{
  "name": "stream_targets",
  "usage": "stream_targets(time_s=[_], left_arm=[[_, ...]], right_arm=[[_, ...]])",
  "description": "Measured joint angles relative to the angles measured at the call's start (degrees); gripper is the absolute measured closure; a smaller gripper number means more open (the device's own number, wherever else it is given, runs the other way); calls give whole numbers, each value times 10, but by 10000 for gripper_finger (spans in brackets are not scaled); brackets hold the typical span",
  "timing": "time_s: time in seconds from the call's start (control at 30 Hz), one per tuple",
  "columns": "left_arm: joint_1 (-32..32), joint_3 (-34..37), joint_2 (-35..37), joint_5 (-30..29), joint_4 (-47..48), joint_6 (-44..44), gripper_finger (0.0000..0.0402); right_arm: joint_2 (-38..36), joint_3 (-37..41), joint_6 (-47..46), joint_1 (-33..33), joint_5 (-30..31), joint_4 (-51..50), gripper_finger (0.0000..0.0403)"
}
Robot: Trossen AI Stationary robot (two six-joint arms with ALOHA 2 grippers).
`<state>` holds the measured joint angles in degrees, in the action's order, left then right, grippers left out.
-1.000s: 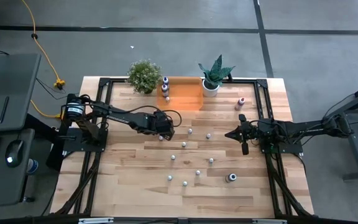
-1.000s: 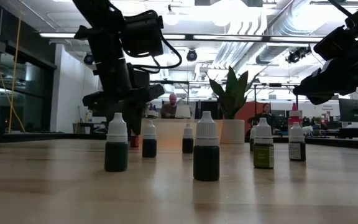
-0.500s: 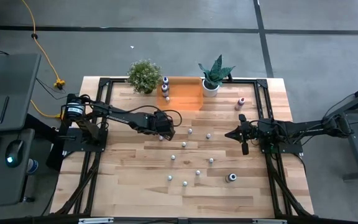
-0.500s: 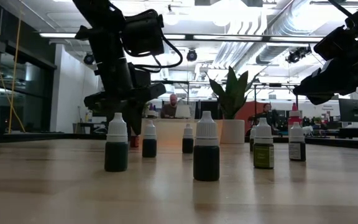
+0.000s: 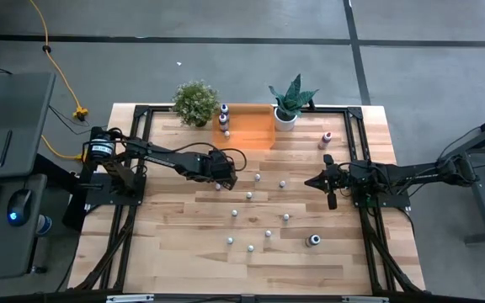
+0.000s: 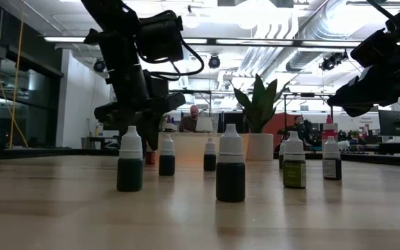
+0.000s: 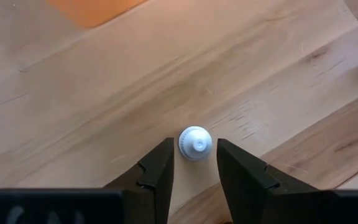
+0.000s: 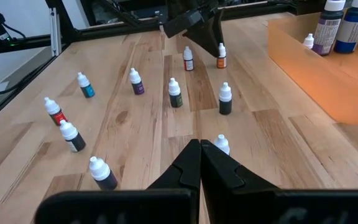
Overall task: Pick & Place food coloring
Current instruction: Put the small orange bottle into the bin
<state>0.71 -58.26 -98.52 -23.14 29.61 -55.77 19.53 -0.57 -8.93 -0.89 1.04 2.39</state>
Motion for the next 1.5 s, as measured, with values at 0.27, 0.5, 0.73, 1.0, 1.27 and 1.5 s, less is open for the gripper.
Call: stream_targets(time_s=[0.27, 0.5, 0.73, 1.0, 1.27, 1.5], left_arm=[[0, 0, 0, -3, 0, 0, 285], [0, 0, 0, -3, -9, 8, 285], [0, 0, 0, -3, -12, 15, 285], [0, 0, 0, 0, -11, 16, 289], [0, -1, 0, -1, -11, 20, 342], [0, -1, 0, -2, -12, 30, 364]], right_arm=[[0, 0, 0, 0, 0, 0, 402], [0, 0, 0, 0, 0, 0, 402], [0, 0, 0, 0, 0, 0, 402], [0, 0, 0, 0, 0, 0, 402], [0, 0, 0, 0, 0, 0, 402], [0, 0, 0, 0, 0, 0, 402]])
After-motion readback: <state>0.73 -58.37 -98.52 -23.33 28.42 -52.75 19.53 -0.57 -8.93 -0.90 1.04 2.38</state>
